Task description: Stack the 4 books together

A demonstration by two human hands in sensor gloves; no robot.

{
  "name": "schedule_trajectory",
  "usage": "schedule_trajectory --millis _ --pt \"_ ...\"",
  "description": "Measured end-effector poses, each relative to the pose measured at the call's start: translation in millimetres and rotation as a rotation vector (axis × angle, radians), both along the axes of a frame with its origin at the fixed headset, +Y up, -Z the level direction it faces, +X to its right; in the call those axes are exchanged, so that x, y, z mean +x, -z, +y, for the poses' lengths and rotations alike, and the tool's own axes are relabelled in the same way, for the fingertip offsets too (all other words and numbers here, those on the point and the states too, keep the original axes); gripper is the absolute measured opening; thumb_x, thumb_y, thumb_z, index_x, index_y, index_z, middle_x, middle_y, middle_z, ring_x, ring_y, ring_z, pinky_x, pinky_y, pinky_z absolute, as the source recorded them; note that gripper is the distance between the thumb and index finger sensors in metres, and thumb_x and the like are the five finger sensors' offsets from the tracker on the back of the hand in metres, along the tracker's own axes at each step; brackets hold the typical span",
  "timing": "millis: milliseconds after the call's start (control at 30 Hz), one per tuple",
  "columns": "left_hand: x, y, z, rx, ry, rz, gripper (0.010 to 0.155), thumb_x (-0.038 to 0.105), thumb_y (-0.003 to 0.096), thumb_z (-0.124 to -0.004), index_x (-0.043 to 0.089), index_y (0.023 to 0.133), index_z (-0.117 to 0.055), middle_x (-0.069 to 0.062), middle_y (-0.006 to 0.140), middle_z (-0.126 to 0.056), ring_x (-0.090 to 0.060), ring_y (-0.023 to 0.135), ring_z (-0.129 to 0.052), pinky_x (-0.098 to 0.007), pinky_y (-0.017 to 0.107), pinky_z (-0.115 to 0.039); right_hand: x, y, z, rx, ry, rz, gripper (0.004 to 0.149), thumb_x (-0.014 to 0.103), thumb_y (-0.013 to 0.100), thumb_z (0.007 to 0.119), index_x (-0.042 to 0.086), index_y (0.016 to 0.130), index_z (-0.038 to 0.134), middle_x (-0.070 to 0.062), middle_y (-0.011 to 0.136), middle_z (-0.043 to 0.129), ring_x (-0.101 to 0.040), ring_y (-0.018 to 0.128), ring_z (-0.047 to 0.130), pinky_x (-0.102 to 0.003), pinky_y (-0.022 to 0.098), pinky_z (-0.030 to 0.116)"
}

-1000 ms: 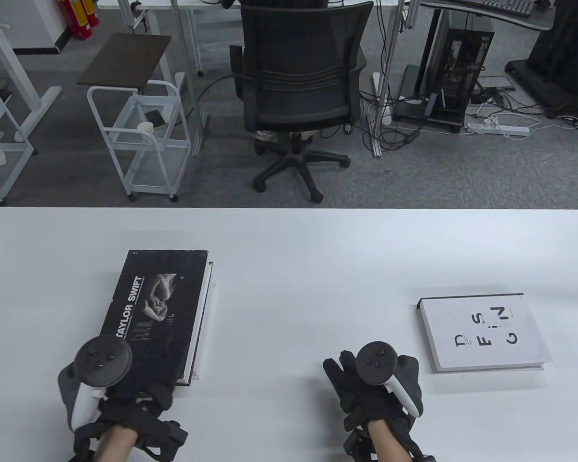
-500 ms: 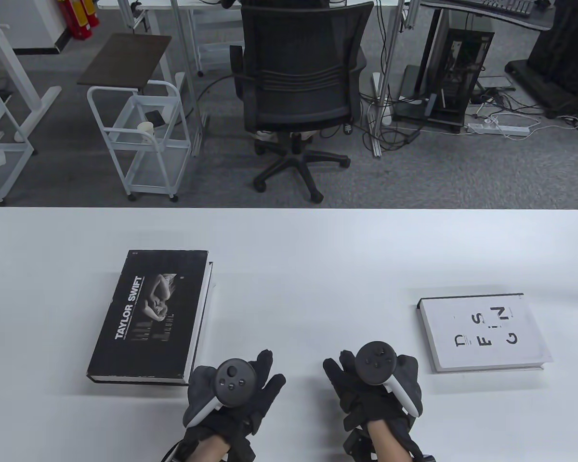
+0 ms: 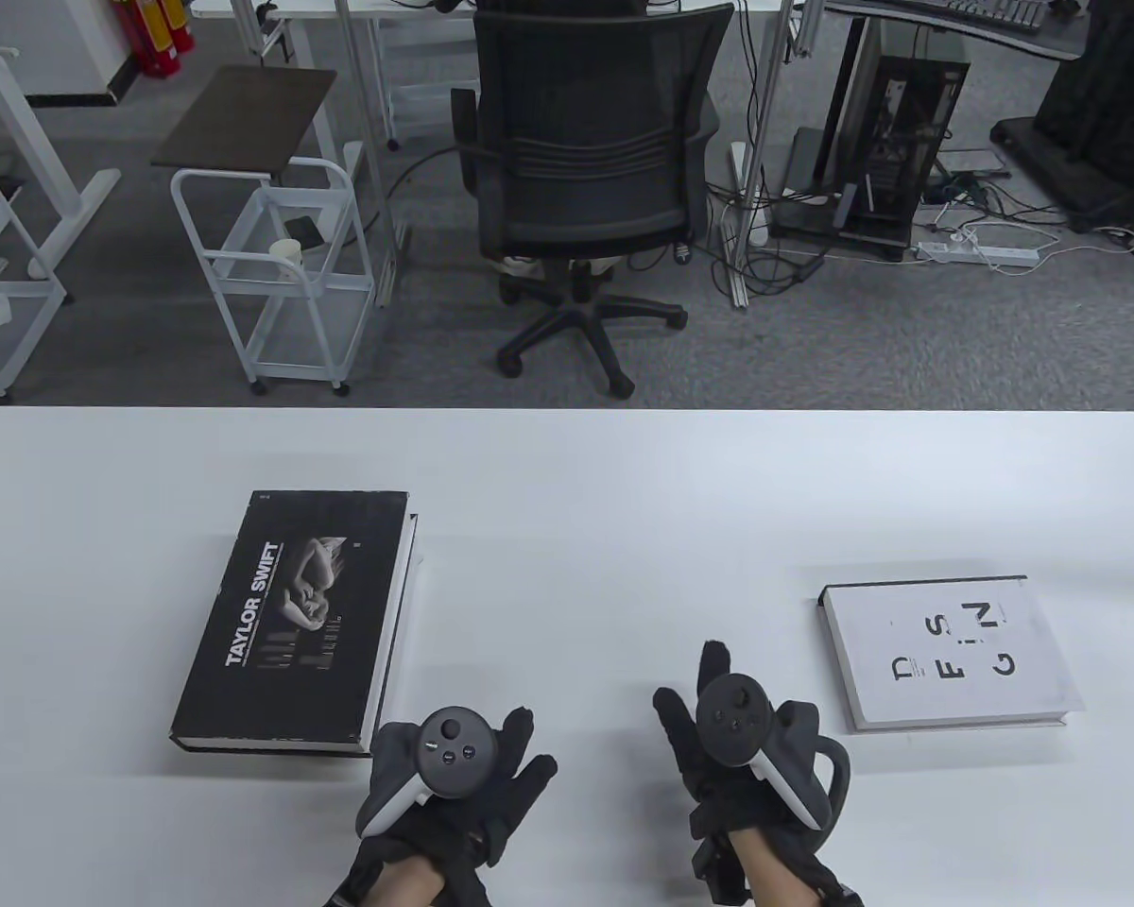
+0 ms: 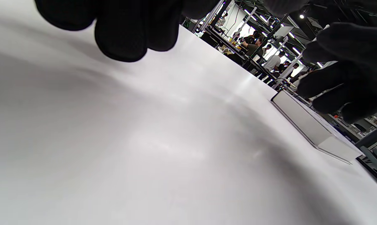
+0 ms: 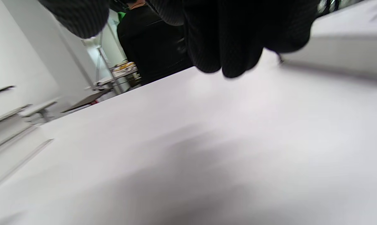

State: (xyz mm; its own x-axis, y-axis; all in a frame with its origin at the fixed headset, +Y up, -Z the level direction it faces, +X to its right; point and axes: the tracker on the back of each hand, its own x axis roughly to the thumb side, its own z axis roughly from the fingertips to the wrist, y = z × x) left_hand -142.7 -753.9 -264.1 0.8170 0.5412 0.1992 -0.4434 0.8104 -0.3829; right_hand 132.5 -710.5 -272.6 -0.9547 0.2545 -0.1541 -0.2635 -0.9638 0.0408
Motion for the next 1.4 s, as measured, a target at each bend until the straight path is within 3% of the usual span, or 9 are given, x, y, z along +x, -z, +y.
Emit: schedule_trajectory --millis 67,133,200,267,500,800,900,1000,1400 --pt "0 -2 0 -0.008 -0.002 -0.009 0.071 0.056 0.0519 -0.058 0.013 0.108 -0.05 -0.017 0.099 -0.071 -0.038 0.08 -0.087 -0.059 0.059 -0.071 19 5 5 0.024 -0.07 -0.067 0.083 0.068 0.061 0.051 0.014 0.12 0.027 -0.023 0.115 0.051 -0.048 0.1 0.054 -0.059 0.071 0.058" --pt "-1 -3 1 -0.017 -0.021 -0.008 0.071 0.056 0.0519 -0.058 0.013 0.108 -0.049 -0.017 0.098 -0.071 -0.038 0.08 -0.088 -0.059 0.059 -0.071 44 11 -1 -0.037 -0.09 -0.159 0.089 0.071 0.06 0.047 0.015 0.119 0.011 -0.019 0.121 0.026 -0.046 0.11 0.023 -0.067 0.08 0.035" --pt "-1 -3 1 -0.017 -0.027 -0.008 0.071 0.056 0.052 -0.058 0.013 0.108 -0.049 -0.017 0.098 -0.071 -0.038 0.08 -0.088 -0.059 0.058 -0.071 71 15 -13 -0.095 -0.132 -0.248 0.09 0.072 0.059 0.044 0.016 0.115 0.0 -0.018 0.119 0.01 -0.042 0.107 0.003 -0.067 0.079 0.016" --pt "-1 -2 2 -0.012 -0.016 -0.009 0.071 0.056 0.0519 -0.058 0.013 0.107 -0.05 -0.017 0.098 -0.072 -0.038 0.078 -0.089 -0.059 0.058 -0.071 95 13 -26 -0.2 -0.178 -0.314 0.091 0.072 0.059 0.042 0.016 0.111 -0.007 -0.019 0.117 0.003 -0.042 0.104 -0.002 -0.065 0.078 0.011" --pt "-3 -4 4 0.002 -0.021 -0.012 0.071 0.056 0.0518 -0.058 0.013 0.107 -0.05 -0.017 0.097 -0.073 -0.038 0.075 -0.092 -0.059 0.057 -0.073 135 0 -53 -0.361 -0.125 -0.422 0.087 0.072 0.058 0.042 0.021 0.111 -0.005 -0.014 0.116 0.001 -0.039 0.104 -0.002 -0.063 0.077 0.01" --pt "-10 -4 5 -0.013 -0.039 0.008 0.071 0.056 0.0518 -0.058 0.013 0.107 -0.05 -0.018 0.096 -0.074 -0.037 0.074 -0.093 -0.059 0.056 -0.073 134 -2 -59 -0.406 -0.165 -0.412 0.079 0.069 0.059 0.044 0.027 0.113 0.002 -0.013 0.117 0.005 -0.04 0.107 0.007 -0.064 0.079 0.019" --pt "-11 -3 6 -0.019 -0.043 0.016 0.071 0.056 0.0518 -0.058 0.013 0.107 -0.05 -0.018 0.097 -0.074 -0.037 0.074 -0.093 -0.059 0.056 -0.073 127 0 -56 -0.402 -0.193 -0.387 0.078 0.068 0.06 0.045 0.026 0.113 0.006 -0.017 0.117 0.009 -0.045 0.109 0.022 -0.066 0.08 0.033" --pt "-13 -3 6 -0.024 -0.047 0.024 0.071 0.057 0.0518 -0.058 0.013 0.107 -0.05 -0.018 0.097 -0.074 -0.037 0.074 -0.093 -0.059 0.056 -0.073 117 3 -52 -0.388 -0.21 -0.359 0.077 0.066 0.06 0.047 0.025 0.115 0.012 -0.02 0.117 0.016 -0.047 0.108 0.028 -0.066 0.079 0.038" --pt "-22 -7 15 -0.009 -0.095 0.053 0.07 0.056 0.0519 -0.058 0.012 0.107 -0.053 -0.017 0.095 -0.076 -0.037 0.072 -0.094 -0.058 0.055 -0.074 55 16 -41 -0.278 -0.138 -0.074 0.067 0.06 0.061 0.055 0.026 0.114 0.031 -0.022 0.116 0.027 -0.049 0.104 0.038 -0.062 0.078 0.041"
